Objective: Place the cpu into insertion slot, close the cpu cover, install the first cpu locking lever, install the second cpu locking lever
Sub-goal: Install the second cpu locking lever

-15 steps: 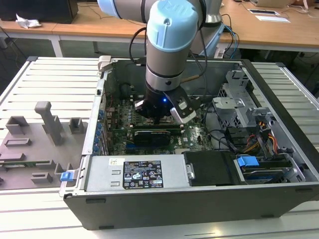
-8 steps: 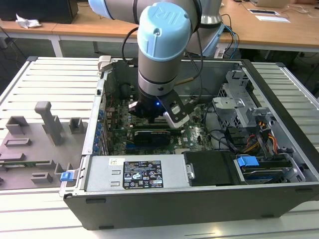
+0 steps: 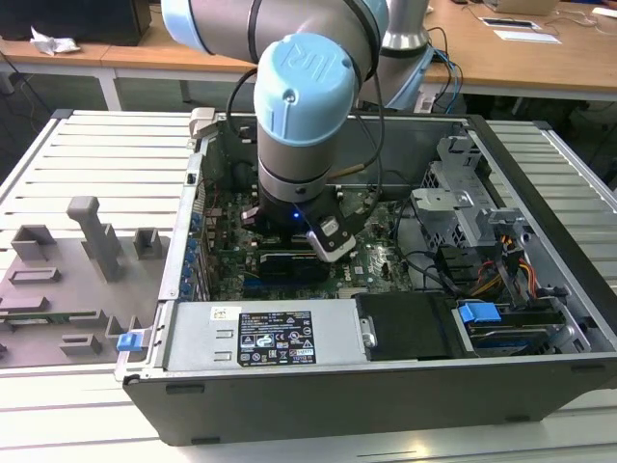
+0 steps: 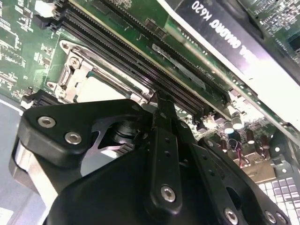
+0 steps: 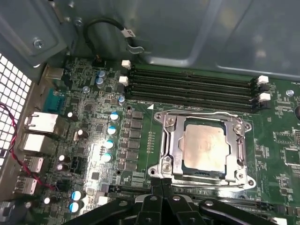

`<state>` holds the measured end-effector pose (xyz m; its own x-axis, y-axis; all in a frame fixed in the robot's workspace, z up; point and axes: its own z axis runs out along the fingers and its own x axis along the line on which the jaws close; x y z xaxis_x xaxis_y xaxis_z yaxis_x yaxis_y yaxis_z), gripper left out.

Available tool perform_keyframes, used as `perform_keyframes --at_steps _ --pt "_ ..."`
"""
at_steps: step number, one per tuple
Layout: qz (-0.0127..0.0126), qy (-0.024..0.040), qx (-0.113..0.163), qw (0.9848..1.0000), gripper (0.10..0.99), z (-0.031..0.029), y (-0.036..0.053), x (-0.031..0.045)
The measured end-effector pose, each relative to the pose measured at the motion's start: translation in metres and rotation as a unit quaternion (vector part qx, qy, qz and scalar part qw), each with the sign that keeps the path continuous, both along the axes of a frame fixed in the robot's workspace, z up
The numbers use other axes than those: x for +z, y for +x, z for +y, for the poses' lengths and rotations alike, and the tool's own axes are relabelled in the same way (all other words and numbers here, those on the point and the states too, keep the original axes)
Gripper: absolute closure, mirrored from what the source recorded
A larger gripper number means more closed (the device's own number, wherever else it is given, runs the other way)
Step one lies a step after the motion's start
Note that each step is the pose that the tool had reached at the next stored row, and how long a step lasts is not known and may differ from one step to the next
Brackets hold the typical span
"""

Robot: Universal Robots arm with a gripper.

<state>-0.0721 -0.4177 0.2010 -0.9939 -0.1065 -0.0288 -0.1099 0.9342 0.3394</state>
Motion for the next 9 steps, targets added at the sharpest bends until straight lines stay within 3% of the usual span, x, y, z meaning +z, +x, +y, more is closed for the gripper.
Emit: perform_keyframes --at_steps 2,9 --pt "0.0 0.0071 0.0 1.0 0.98 0.0007 -0.0007 -0.0026" --pt "0.0 0.0217 0.0 0.9998 0.98 0.0044 -0.0046 -0.0096"
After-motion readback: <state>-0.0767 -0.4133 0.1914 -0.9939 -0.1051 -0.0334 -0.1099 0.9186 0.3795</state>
